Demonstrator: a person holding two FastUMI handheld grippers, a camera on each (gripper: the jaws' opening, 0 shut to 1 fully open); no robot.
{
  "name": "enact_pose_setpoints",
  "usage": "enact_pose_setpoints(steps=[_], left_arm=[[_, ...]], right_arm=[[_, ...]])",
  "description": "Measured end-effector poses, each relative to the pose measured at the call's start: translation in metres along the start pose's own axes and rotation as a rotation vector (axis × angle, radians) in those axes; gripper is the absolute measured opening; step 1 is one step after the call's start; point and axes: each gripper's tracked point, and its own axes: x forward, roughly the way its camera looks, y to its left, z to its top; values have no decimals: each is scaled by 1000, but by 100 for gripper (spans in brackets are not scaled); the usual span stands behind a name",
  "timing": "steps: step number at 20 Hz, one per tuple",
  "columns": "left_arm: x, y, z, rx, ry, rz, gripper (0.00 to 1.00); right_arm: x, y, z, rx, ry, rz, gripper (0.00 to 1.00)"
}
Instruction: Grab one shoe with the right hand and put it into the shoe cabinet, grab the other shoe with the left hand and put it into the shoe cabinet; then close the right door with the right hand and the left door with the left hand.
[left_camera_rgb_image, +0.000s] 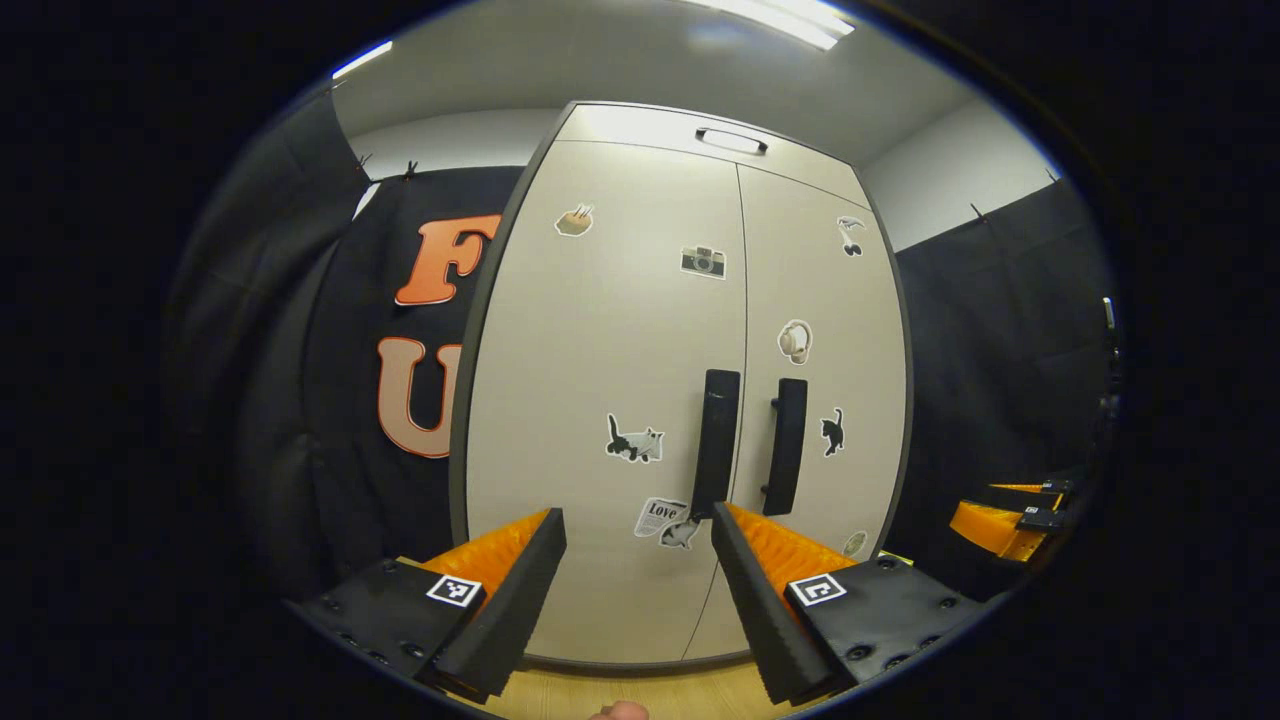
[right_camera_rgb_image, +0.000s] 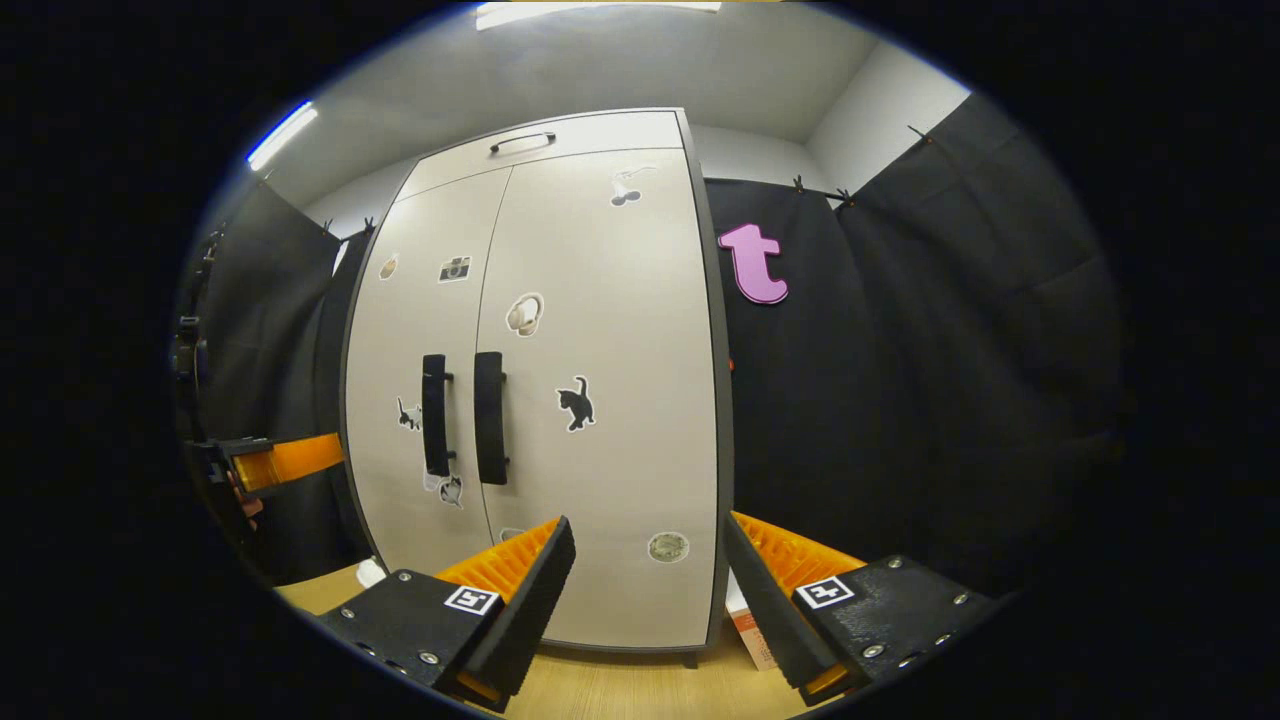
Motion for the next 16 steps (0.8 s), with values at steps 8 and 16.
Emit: enact_pose_setpoints(steps=[8,16], left_arm=[[-50,23,-5,10,-2,85,96],[-62,25,-14,-13,6,88,96]], right_arm=[[-20,8,-18,100,34,-2,92],[-33,-13,-22,107,28,-50,92]])
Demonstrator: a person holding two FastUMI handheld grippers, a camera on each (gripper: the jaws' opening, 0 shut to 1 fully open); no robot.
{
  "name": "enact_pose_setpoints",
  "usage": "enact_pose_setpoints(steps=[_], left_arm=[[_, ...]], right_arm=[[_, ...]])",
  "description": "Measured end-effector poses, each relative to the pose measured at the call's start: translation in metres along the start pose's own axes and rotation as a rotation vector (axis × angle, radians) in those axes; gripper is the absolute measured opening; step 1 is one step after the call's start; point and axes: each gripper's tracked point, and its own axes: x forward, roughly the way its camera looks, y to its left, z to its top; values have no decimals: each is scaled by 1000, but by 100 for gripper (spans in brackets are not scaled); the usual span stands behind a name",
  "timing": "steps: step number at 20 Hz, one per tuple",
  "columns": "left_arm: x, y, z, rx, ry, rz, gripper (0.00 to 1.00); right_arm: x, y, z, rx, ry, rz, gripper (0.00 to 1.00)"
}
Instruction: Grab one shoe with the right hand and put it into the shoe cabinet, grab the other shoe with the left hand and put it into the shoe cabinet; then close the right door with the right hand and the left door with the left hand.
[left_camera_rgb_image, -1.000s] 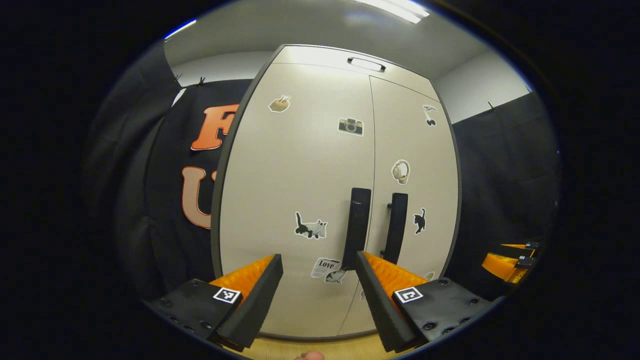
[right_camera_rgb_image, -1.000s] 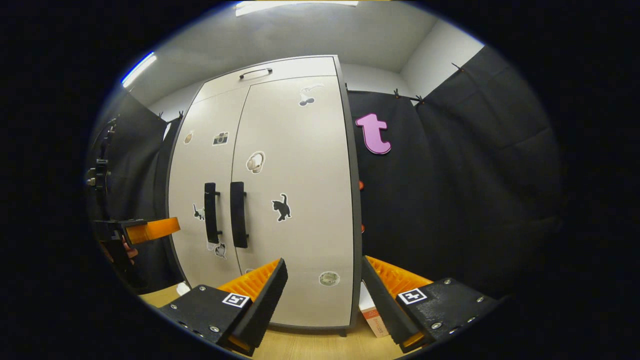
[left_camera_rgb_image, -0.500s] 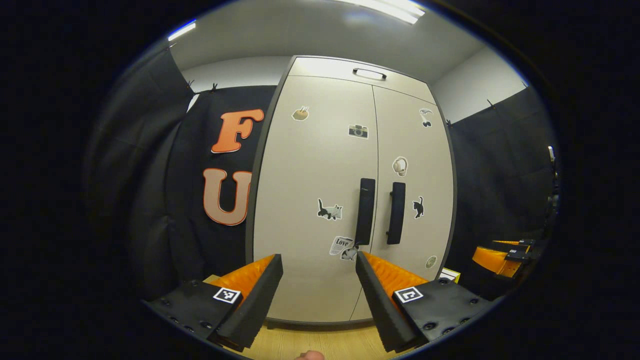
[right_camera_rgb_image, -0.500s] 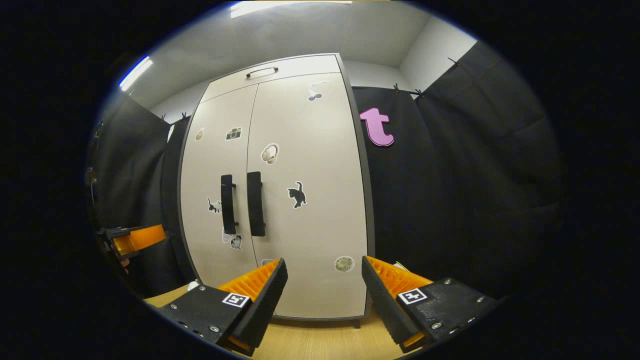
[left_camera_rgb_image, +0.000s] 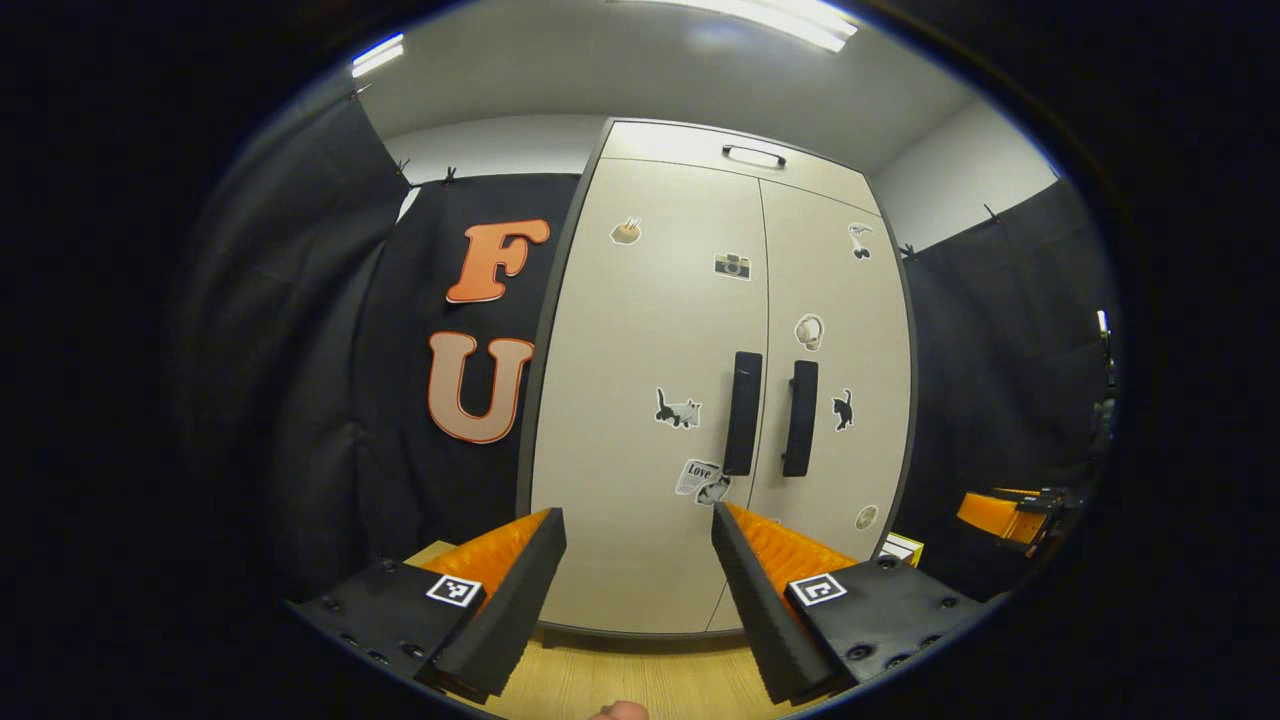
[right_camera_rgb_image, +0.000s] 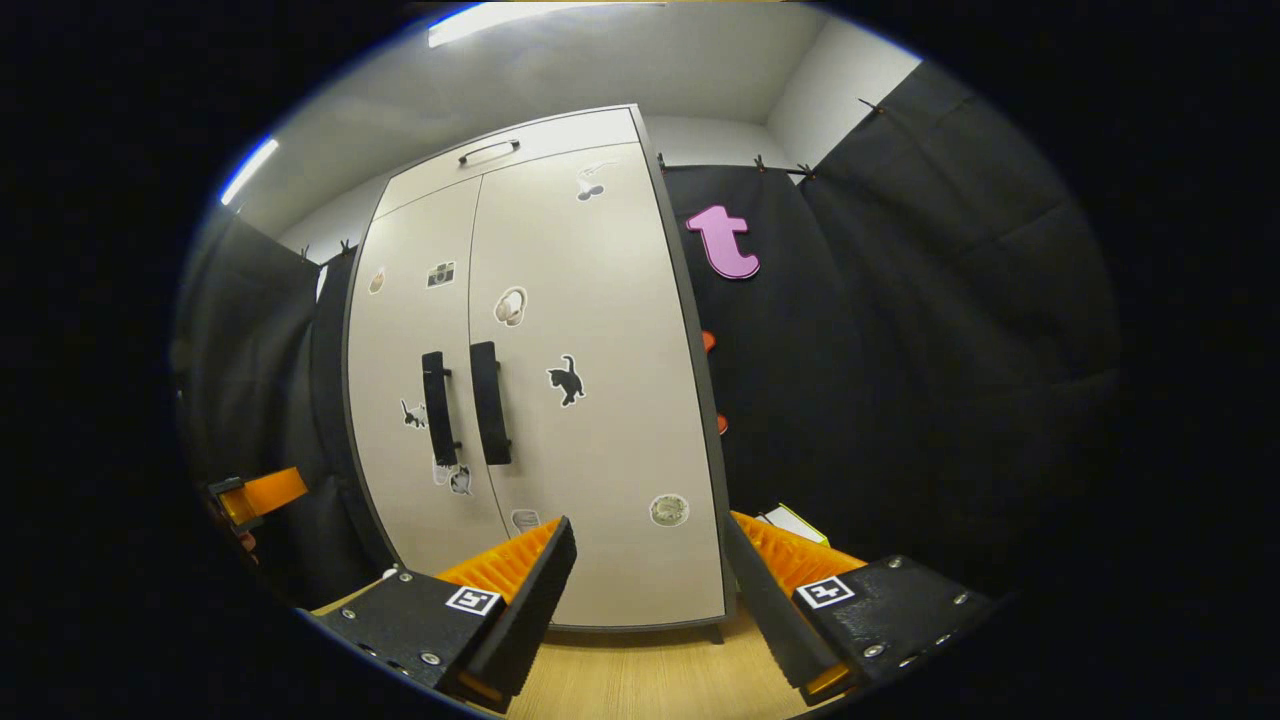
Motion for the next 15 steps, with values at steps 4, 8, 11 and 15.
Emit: enact_pose_setpoints(steps=[4,8,11,15], left_arm=[[-1,3,-1,-9,2,5,96],[0,6,-1,-10,3,13,96],[0,6,-1,-14,2,12,96],[1,8,-1,-6,-1,17,96]], right_arm=[[-4,0,-1,4,3,-2,92],[-5,0,1,5,-3,-4,92],[-6,0,4,13,-14,-6,92],[-5,3,6,12,-23,-3,92]])
